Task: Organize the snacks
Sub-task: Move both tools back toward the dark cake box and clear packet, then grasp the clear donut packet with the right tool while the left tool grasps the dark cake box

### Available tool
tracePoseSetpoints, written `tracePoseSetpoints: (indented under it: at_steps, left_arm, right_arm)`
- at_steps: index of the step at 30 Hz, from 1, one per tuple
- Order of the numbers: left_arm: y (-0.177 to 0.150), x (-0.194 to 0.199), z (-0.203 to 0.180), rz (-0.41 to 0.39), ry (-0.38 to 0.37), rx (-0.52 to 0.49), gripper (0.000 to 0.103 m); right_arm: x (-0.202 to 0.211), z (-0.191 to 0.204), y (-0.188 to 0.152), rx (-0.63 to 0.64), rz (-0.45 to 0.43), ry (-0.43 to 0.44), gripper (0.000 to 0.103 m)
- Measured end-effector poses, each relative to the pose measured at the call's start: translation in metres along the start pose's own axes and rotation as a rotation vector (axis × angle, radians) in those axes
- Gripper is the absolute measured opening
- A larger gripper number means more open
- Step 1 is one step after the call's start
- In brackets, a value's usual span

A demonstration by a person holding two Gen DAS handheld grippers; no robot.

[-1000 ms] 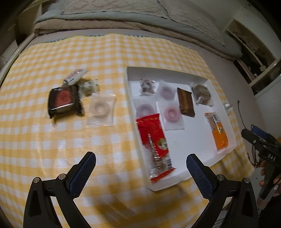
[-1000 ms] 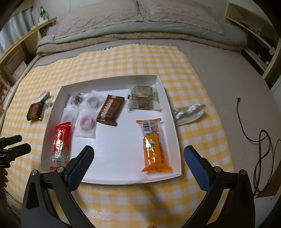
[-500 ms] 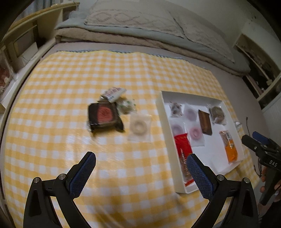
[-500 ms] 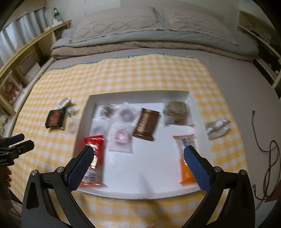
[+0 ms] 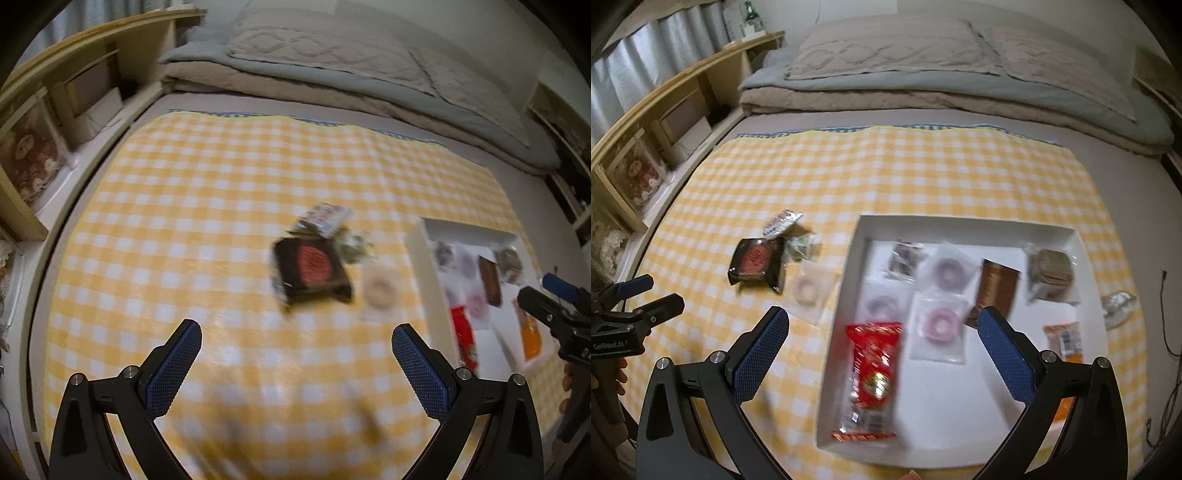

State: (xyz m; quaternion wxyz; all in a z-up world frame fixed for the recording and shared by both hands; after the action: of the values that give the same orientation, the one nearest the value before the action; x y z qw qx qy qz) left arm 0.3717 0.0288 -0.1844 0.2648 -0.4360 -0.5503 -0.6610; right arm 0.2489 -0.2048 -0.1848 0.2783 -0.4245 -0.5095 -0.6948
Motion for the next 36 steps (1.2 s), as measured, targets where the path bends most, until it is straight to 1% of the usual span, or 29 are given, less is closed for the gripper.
tracePoseSetpoints:
  at_steps: [4,8,12,15,16,17,18,19,20,21,23,24,26,29,32,34,36]
  left_arm:
    - [0.005,-0.013,0.018,-0.005,0.025,0.025,0.103]
    - [0.011,-0.035,0.029,0.009,0.023,0.04,0.103]
    - [0.018,-0.063,0.039,0.037,0.001,0.083,0.103]
    - [0.025,-0.083,0.045,0.051,-0.029,0.136,0.103]
    - [0.027,-0.087,0.046,0.052,-0.034,0.149,0.103]
    - [0.03,-0.093,0.046,0.053,-0.042,0.164,0.103]
    - [0.032,-0.098,0.045,0.054,-0.048,0.172,0.103]
    - [0.036,-0.106,0.042,0.056,-0.049,0.171,0.103]
    - [0.038,-0.111,0.039,0.058,-0.044,0.163,0.103]
    - [0.04,-0.117,0.035,0.063,-0.04,0.149,0.103]
    - [0.045,-0.131,0.023,0.08,-0.027,0.099,0.103]
    - [0.046,-0.137,0.018,0.087,-0.02,0.077,0.103]
    - [0.049,-0.149,0.005,0.106,-0.006,0.036,0.103]
    - [0.052,-0.169,-0.005,0.136,0.009,0.007,0.103]
    - [0.052,-0.184,-0.01,0.167,0.026,-0.007,0.103]
    - [0.052,-0.192,-0.008,0.183,0.018,0.003,0.103]
    - [0.051,-0.195,-0.006,0.187,0.008,0.024,0.103]
  right_arm:
    - [-0.02,0.018,0.003,0.016,0.013,0.011,0.103]
    - [-0.046,0.037,0.006,0.033,0.024,0.015,0.103]
    - [-0.071,0.05,0.004,0.068,0.048,-0.002,0.103]
    - [-0.094,0.063,0.002,0.144,0.074,-0.049,0.103]
    - [-0.098,0.065,0.001,0.161,0.075,-0.053,0.099]
    - [-0.106,0.07,0.001,0.192,0.083,-0.057,0.087]
    - [-0.11,0.071,0.0,0.203,0.09,-0.059,0.081]
    - [-0.116,0.073,0.0,0.214,0.104,-0.059,0.071]
    - [-0.123,0.075,0.0,0.22,0.122,-0.058,0.065]
    - [-0.126,0.076,0.0,0.222,0.13,-0.053,0.062]
    - [-0.136,0.078,0.001,0.234,0.147,-0.045,0.044]
    - [-0.142,0.078,0.001,0.242,0.155,-0.046,0.039]
    - [-0.15,0.079,0.0,0.252,0.17,-0.05,0.02]
    - [-0.162,0.078,-0.003,0.274,0.2,-0.069,0.009]
    - [-0.17,0.078,-0.01,0.298,0.224,-0.065,0.009]
    - [-0.172,0.079,-0.017,0.315,0.244,-0.047,0.009]
    - [-0.173,0.082,-0.024,0.357,0.252,-0.035,0.008]
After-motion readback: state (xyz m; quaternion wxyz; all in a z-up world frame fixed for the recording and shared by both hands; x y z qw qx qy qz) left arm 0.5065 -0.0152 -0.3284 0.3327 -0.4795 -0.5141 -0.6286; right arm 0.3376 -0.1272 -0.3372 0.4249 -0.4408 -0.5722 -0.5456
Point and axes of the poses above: each gripper's, at about its wrist camera, not at the fingertips, and x roughly against the way its jaws point, z to its left, y to its top, the point moved 4 cm from there along -x, roughly the way its jaws point, and after that the axes turned 13 degrees about -x, right-handed, at the moved point
